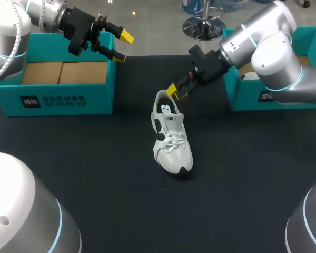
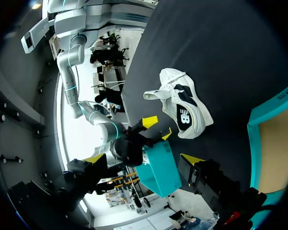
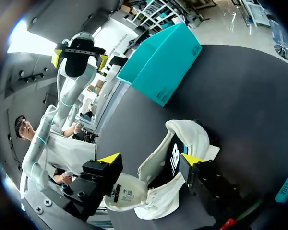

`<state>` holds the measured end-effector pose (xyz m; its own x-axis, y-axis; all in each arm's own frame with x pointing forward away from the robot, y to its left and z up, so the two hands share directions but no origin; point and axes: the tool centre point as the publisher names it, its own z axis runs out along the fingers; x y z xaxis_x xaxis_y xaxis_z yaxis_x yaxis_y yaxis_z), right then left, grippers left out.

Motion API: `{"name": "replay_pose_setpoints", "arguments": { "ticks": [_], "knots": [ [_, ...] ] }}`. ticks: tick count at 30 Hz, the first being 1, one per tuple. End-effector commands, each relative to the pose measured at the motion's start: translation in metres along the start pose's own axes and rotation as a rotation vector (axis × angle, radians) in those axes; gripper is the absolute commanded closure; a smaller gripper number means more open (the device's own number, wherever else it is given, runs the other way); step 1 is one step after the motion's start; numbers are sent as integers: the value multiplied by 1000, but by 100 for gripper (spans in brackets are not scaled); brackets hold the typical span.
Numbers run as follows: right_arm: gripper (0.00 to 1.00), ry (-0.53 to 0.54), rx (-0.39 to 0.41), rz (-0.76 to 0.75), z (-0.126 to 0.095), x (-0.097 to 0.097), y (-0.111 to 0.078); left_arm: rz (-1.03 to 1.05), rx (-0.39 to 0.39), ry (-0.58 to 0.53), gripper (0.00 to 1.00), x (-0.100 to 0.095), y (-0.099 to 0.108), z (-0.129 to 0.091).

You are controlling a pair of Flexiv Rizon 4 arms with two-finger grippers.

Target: Take the shoe out of the shoebox, open the shoe tongue, remove and reinsert the insole, then place the shoe into the shoebox

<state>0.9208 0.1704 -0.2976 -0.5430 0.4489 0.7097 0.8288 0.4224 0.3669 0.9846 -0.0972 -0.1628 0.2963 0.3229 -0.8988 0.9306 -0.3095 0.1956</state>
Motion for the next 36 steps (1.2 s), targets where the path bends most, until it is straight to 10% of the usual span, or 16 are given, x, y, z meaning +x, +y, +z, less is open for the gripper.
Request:
{"name": "replay_pose_setpoints", "arguments": {
  "ticks": [1, 8, 9, 36],
  "knots": [
    [50, -78, -44, 34, -4, 11, -5, 1, 2, 1, 0, 0, 0, 0],
    [80, -154, -67, 102, -7, 23, 1, 1, 2, 1, 0, 0, 0, 0],
    [100, -184, -41, 111, -8, 24, 2, 1, 2, 1, 0, 0, 0, 0],
    [100, -379, 57, 188, -11, 37, 11, 1, 2, 1, 0, 0, 0, 0]
  ]
}}
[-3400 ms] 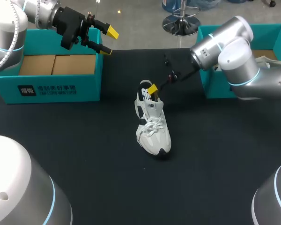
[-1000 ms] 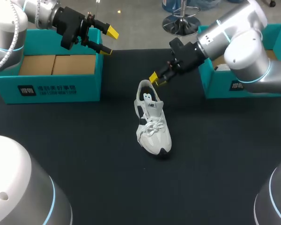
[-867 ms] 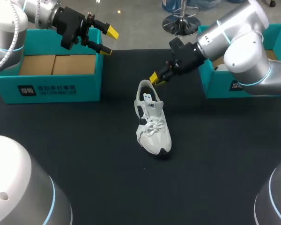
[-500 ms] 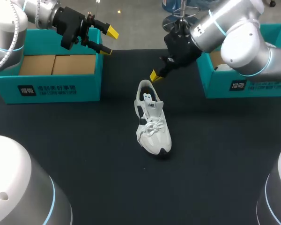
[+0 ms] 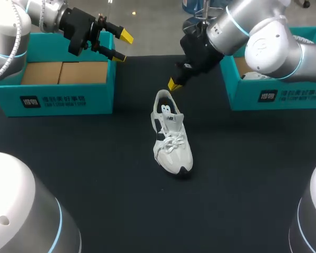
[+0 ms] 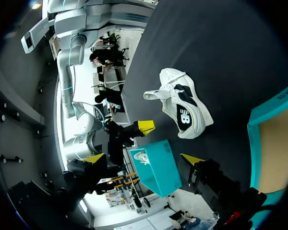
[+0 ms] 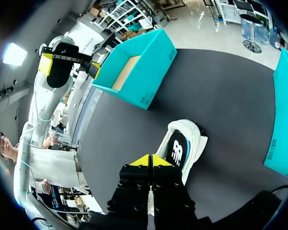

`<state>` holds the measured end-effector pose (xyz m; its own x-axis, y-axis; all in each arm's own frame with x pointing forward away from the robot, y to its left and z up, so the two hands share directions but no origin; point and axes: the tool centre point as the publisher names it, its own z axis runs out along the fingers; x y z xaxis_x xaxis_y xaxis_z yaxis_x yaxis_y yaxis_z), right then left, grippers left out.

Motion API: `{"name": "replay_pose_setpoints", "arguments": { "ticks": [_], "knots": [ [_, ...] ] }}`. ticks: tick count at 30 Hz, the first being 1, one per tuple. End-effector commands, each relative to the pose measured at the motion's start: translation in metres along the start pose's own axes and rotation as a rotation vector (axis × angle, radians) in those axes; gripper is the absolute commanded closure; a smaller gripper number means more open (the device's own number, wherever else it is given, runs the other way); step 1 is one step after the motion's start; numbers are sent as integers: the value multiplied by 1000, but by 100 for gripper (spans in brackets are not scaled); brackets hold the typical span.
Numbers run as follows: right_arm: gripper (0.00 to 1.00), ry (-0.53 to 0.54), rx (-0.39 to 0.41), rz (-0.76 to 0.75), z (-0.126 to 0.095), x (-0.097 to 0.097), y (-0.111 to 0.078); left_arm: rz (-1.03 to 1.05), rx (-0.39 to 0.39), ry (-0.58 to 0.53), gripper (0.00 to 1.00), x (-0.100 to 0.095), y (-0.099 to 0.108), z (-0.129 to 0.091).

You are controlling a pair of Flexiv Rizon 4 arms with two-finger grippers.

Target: Take the shoe out of the shoebox, open the shoe tongue, remove and reinsert the insole, then place the shoe into the shoebox

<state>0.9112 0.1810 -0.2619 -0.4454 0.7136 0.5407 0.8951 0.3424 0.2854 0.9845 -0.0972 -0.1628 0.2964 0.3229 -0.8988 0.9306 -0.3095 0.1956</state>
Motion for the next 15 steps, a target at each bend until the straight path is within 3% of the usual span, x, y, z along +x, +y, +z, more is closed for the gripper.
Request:
{"name": "replay_pose_setpoints", "arguments": {
  "ticks": [1, 10, 15],
  "knots": [
    [100, -116, 61, 62, 1, 4, 1, 1, 2, 1, 0, 0, 0, 0],
    [100, -345, 87, 199, -1, 4, -8, 1, 2, 1, 0, 0, 0, 0],
    [100, -370, 98, 207, 0, 4, -10, 1, 2, 1, 0, 0, 0, 0]
  ]
}}
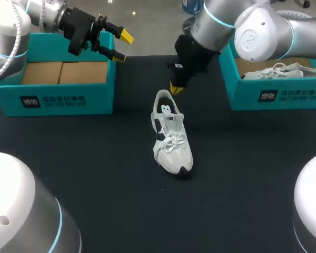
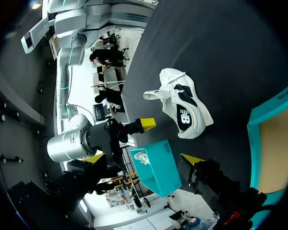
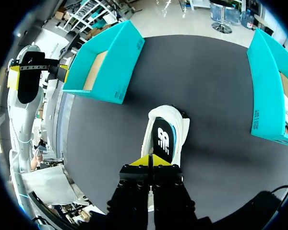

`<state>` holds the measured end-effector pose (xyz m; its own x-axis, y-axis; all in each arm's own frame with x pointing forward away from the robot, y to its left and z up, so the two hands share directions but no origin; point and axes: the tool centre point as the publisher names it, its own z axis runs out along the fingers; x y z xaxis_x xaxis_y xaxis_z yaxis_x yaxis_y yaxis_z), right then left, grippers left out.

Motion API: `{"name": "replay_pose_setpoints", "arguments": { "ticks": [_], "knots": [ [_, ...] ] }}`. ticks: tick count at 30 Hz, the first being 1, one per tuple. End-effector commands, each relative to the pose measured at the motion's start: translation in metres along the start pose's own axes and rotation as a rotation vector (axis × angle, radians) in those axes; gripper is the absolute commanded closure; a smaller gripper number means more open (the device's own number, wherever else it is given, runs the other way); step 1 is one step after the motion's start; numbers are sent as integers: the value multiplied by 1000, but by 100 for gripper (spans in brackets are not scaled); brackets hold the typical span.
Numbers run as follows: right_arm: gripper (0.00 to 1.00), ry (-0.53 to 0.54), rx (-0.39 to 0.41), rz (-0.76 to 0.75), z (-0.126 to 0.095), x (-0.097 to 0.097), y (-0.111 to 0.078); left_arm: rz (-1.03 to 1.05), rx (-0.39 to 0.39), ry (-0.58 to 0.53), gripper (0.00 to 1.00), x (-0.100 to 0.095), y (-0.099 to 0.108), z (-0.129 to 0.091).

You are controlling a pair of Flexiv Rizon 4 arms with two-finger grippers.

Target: Take the shoe out of the shoebox, open the shoe tongue, remove and reinsert the insole, then place the shoe into the shoebox

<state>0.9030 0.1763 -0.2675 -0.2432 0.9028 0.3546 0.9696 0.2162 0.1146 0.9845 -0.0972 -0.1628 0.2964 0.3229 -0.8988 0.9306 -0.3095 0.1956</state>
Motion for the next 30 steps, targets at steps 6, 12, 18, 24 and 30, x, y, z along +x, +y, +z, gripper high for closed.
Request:
{"name": "replay_pose_setpoints", "arguments": {
  "ticks": [6, 12, 18, 24, 30],
  "knots": [
    [100, -107, -1, 3, -3, 6, -1, 1, 2, 1, 0, 0, 0, 0],
    [100, -107, -1, 3, -3, 6, -1, 1, 2, 1, 0, 0, 0, 0],
    [100, -105, -22, 22, 6, 5, 1, 1, 2, 1, 0, 0, 0, 0],
    [100, -85, -17, 37, 32, 7, -1, 1, 2, 1, 0, 0, 0, 0],
    [100, -87, 25, 45, 49, 7, -12, 1, 2, 1, 0, 0, 0, 0]
  ]
}}
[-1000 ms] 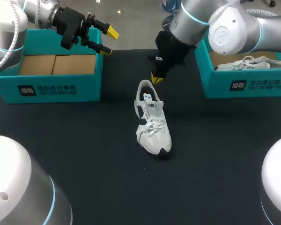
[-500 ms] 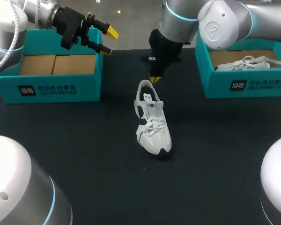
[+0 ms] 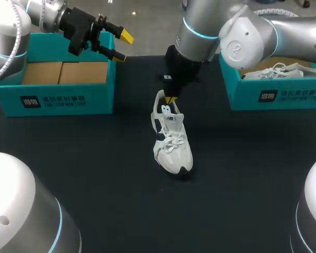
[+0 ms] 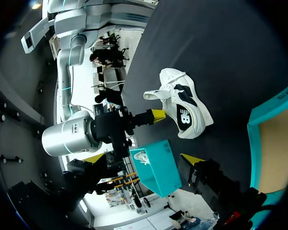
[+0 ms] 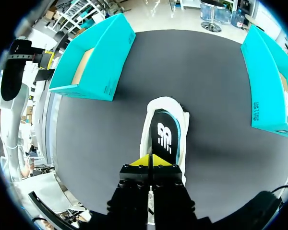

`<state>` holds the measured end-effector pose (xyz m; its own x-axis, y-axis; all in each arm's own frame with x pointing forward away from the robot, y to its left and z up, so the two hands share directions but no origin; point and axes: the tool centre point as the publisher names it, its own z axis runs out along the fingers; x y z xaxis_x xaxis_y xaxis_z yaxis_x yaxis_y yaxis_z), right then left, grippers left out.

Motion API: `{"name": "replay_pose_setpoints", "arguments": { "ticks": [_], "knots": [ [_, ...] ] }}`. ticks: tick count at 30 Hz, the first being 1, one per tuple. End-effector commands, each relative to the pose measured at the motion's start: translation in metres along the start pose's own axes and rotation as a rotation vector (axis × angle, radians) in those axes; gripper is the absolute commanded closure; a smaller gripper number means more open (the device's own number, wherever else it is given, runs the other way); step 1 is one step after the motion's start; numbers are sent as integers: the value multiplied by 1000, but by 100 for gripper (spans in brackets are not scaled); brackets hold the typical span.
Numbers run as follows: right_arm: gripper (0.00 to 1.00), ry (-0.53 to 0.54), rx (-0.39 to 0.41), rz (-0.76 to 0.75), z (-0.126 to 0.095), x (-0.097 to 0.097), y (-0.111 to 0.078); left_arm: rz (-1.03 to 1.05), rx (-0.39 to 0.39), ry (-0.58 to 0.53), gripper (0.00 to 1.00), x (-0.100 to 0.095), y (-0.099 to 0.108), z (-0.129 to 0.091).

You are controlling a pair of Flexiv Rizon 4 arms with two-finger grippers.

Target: Take the shoe out of the shoebox, open the shoe tongue, remove and reinsert the insole, then place the shoe into the shoebox

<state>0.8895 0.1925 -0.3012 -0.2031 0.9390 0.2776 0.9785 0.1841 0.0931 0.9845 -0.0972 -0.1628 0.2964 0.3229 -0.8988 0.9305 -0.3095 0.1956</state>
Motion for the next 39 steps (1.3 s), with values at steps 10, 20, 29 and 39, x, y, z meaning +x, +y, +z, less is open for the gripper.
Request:
{"name": "replay_pose_setpoints", "arguments": {
  "ticks": [10, 20, 29, 39],
  "knots": [
    [100, -35, 99, 25, 25, -2, -14, 1, 2, 1, 0, 0, 0, 0],
    [100, -85, 189, 34, 38, -8, -28, 1, 2, 1, 0, 0, 0, 0],
    [100, -101, 268, 32, 57, -12, -39, 1, 2, 1, 0, 0, 0, 0],
    [100, -124, 310, 39, 78, -19, -49, 1, 2, 1, 0, 0, 0, 0]
  ]
}}
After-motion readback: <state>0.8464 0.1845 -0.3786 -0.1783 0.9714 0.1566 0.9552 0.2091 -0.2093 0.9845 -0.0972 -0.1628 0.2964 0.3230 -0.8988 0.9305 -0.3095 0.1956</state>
